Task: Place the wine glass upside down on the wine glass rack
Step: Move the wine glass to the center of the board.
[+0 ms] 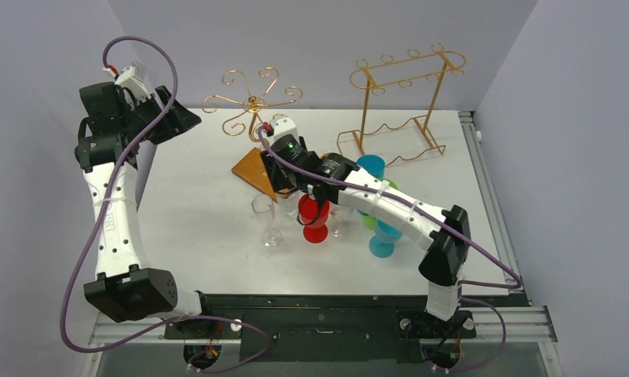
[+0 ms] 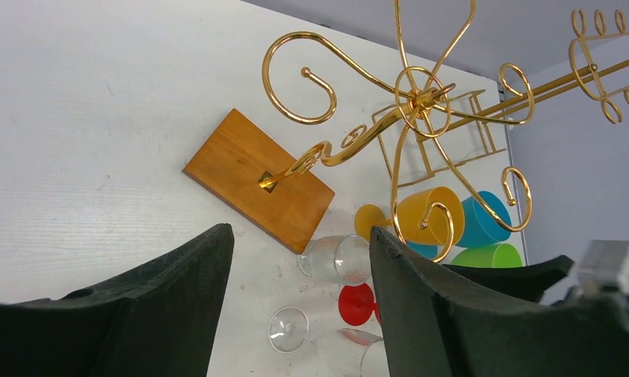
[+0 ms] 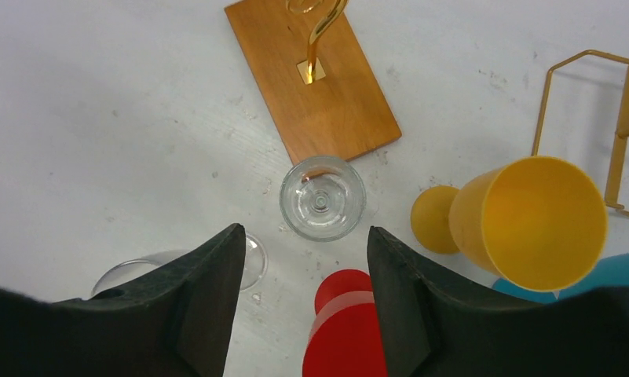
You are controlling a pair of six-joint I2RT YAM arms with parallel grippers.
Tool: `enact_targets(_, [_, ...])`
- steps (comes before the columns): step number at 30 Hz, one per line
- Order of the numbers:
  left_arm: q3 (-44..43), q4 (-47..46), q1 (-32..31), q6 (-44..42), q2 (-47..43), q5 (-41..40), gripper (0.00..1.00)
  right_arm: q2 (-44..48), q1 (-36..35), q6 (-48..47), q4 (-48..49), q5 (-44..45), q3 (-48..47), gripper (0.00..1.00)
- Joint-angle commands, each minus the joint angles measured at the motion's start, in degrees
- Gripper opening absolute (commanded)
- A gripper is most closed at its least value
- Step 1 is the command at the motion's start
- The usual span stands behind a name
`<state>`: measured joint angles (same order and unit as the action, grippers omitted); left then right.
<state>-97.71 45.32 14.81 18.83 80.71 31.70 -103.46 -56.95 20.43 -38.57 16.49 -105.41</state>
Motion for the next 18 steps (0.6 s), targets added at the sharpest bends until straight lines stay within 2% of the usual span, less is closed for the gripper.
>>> enact_targets(1, [-2.9,0.6,0.7,-1.1,0.0,1.3,0.62,-3.9,0.1,-3.0,1.8,-0.9,-4.3,0.53])
enact_targets(13, [-4.5,2.1,1.1,-2.3,0.1,1.4,0.64,-12.1,0.1,-2.0,6.4,-3.0,-4.0,0.46])
enact_targets(18, [-4.7,2.2,1.2,-2.5,-0.2,1.6,0.65,-11.9,0.3,-1.2,7.1,-3.0,-3.2,0.43])
